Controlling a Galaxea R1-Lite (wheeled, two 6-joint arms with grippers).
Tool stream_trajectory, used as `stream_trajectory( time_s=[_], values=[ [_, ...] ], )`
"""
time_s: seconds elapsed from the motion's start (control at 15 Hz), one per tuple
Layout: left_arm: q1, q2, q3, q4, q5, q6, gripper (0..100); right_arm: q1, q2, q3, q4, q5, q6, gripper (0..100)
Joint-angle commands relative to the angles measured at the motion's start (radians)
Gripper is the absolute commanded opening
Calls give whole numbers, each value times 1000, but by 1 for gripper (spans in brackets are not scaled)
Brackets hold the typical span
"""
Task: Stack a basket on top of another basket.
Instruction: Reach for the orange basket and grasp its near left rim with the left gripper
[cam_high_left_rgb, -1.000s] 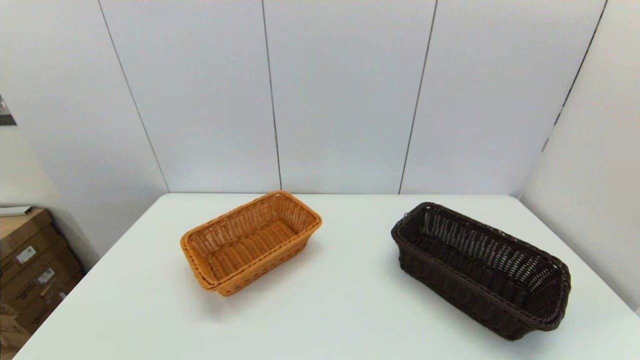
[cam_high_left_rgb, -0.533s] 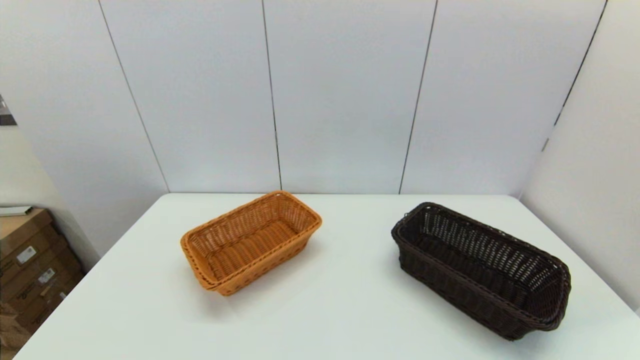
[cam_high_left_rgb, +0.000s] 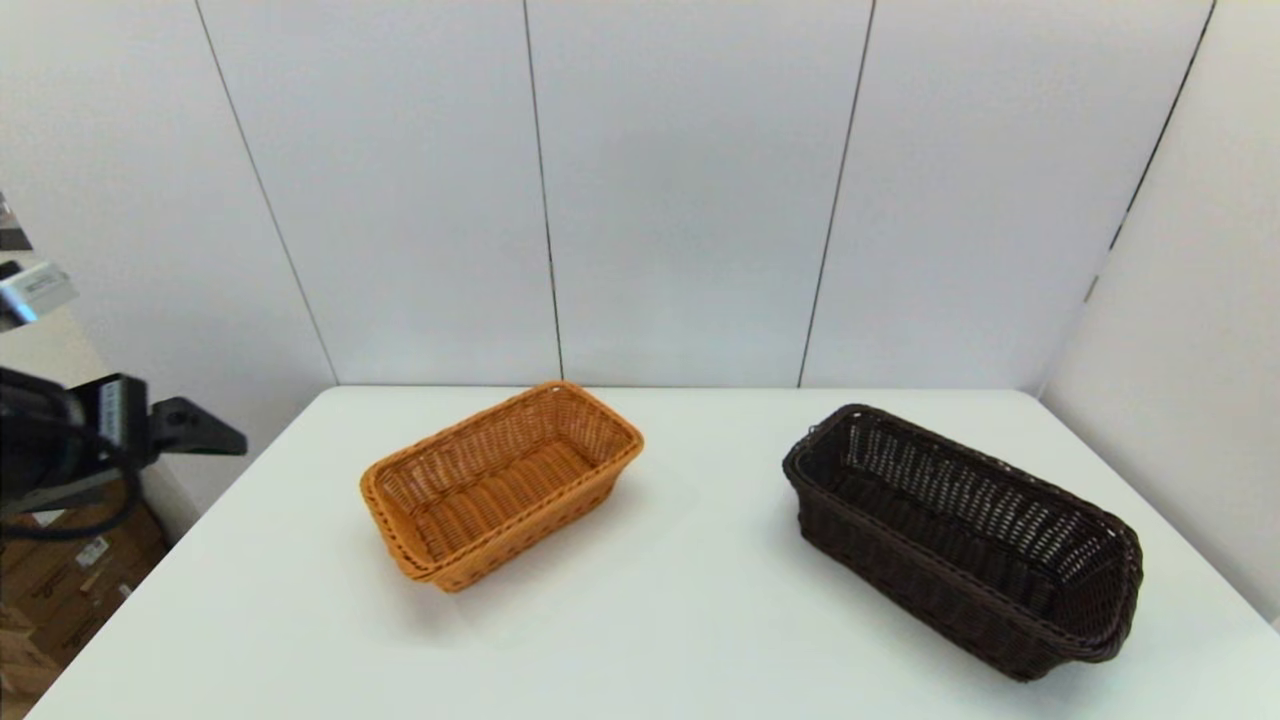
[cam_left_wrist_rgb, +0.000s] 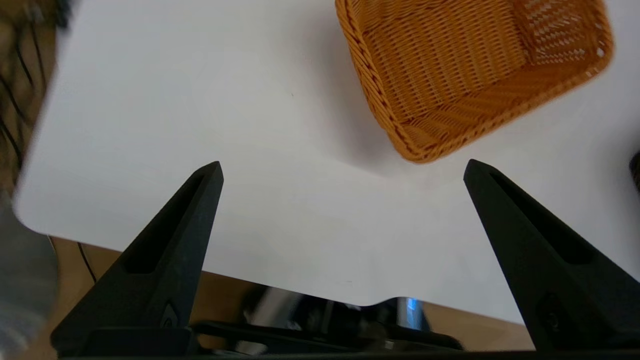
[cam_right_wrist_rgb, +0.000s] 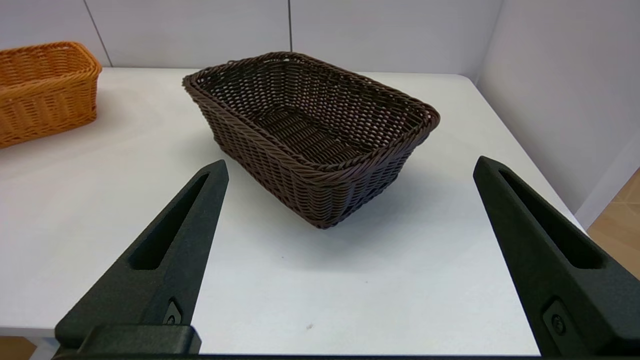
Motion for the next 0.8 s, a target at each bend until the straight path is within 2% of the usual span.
stream_trajectory(
  time_s=[0.07, 0.27, 0.6, 0.8],
  values=[
    [-82, 457, -226, 116, -1, -282, 100, 0, 0, 0, 0, 0, 0, 100],
    [-102, 601, -304, 119, -1, -368, 100, 0, 0, 0, 0, 0, -1, 100],
    [-119, 717, -304, 123, -1, -374, 100, 0, 0, 0, 0, 0, -1, 100],
    [-119, 760, -303, 117, -35, -373, 100, 0, 0, 0, 0, 0, 0, 100]
  ],
)
